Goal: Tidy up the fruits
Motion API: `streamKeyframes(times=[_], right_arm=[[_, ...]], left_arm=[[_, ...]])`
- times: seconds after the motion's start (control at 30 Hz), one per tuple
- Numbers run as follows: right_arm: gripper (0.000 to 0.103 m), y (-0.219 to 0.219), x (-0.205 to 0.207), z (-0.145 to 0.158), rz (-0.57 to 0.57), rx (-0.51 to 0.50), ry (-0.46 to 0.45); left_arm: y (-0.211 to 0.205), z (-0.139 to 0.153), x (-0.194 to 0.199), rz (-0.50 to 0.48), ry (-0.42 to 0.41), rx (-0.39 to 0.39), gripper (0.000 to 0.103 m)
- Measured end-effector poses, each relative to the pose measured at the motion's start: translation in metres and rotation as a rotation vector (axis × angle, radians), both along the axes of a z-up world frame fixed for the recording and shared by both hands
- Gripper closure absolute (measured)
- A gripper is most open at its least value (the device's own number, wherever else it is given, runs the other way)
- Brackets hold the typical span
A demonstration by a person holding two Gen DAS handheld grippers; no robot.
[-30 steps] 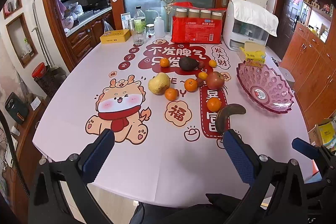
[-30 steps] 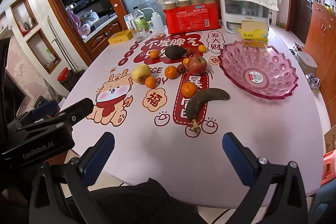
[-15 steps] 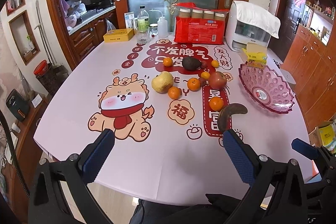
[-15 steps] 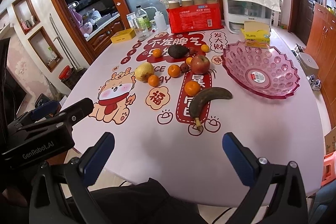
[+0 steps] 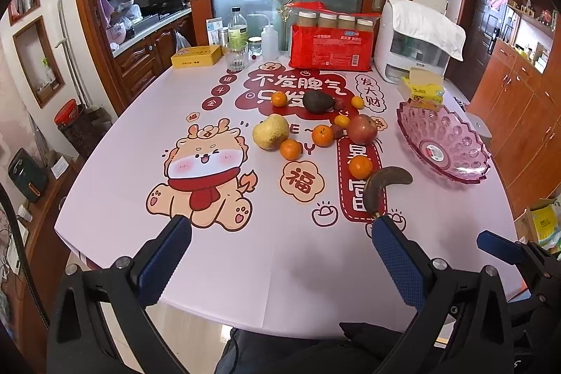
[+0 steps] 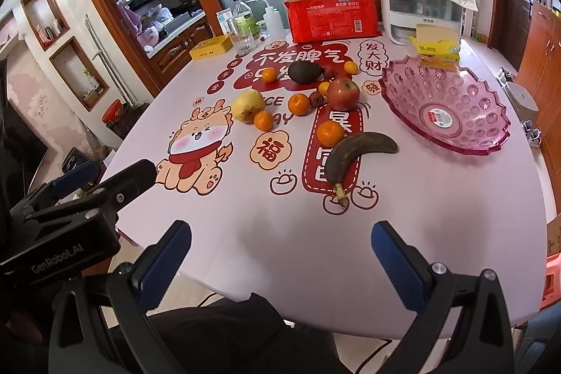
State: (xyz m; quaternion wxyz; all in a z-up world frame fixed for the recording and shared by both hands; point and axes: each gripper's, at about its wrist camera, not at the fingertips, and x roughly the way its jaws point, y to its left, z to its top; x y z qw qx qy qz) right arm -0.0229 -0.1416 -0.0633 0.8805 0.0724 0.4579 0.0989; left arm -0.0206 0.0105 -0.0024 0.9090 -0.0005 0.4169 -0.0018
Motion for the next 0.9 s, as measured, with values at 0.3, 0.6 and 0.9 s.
streamKeyframes(times=[0.3, 0.6, 0.9], right_arm=[[0.0, 0.003, 0.003, -0.005, -0.024, 0.0, 0.011], [0.0, 0.006, 0.019, -0.013, -0.07, 0.009, 0.05], [0.0, 0.004, 0.049, -0.024, -0.172, 0.072, 0.091]], left_arm=[[0.008, -0.007, 0.008, -0.019, 0.021, -0.023, 0.001], [0.017, -0.014, 0.037, -0.056, 0.063, -0.02, 0.001], [0.033, -0.027, 0.085, -0.108, 0.134, 0.006, 0.001]])
